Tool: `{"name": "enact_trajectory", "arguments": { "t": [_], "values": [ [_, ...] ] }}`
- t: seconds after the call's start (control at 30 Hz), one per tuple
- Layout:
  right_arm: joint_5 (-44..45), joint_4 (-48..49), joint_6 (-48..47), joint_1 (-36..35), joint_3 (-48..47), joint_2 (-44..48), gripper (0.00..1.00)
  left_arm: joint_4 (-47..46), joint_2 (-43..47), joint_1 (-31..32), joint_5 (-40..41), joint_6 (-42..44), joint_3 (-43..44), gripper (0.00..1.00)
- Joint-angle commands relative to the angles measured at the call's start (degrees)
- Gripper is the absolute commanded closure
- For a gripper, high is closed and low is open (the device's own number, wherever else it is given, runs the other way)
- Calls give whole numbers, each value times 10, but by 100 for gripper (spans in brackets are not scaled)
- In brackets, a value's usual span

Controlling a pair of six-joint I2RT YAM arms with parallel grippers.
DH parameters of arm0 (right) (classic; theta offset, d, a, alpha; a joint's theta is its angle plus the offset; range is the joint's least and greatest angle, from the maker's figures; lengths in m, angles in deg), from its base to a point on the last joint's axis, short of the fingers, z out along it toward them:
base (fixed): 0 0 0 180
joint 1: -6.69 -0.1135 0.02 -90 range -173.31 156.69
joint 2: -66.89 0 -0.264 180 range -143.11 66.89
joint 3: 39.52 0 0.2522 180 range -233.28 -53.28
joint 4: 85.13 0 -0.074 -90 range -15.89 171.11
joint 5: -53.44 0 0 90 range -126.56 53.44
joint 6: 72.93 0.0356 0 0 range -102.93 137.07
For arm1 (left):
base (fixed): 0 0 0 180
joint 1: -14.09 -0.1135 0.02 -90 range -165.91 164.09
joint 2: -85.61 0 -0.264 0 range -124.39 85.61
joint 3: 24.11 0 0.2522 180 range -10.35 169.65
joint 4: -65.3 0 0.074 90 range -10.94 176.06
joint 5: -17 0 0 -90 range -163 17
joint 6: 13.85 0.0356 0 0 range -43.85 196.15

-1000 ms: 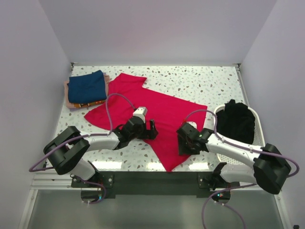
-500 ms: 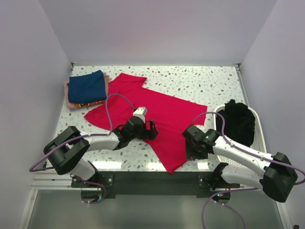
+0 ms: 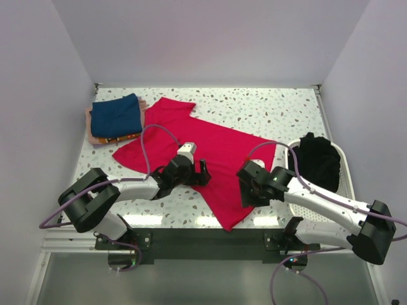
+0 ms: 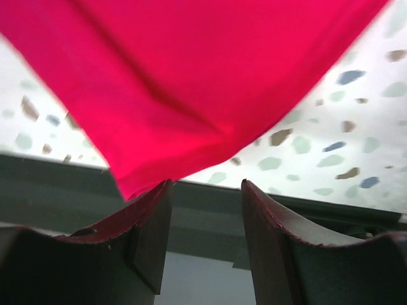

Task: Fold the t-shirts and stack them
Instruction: Fold the tshirt

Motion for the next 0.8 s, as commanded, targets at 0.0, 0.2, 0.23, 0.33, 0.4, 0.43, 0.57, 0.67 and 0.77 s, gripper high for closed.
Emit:
{"name": "enact_trajectory", "arguments": {
  "t": [0.0, 0.2, 0.23, 0.33, 0.4, 0.43, 0.57, 0.67, 0.77],
  "values": [
    [-40, 32, 15, -48, -26, -6, 50, 68, -27, 1, -10, 0, -21, 3],
    [-25, 69, 63, -177, -55, -79, 51, 68, -27, 1, -9, -2, -23, 3],
    [-18, 71, 72, -189, -65, -91, 51, 68, -27, 1, -9, -2, -24, 3],
    [3, 86, 71, -227, -77, -143, 50, 67, -27, 1, -10, -3, -27, 3],
    [10, 98, 66, -240, -74, -171, 49, 66, -27, 1, -11, -3, -31, 3],
    [10, 113, 65, -243, -66, -177, 48, 66, -28, 1, -12, -2, -31, 3],
    [26, 141, 62, -244, -36, -180, 48, 65, -26, 1, -12, -2, -35, 3],
    [34, 156, 58, -244, -23, -175, 48, 65, -26, 1, -11, -2, -35, 3],
    [32, 161, 57, -244, -15, -177, 48, 65, -27, 1, -10, -3, -36, 3]
  ]
}}
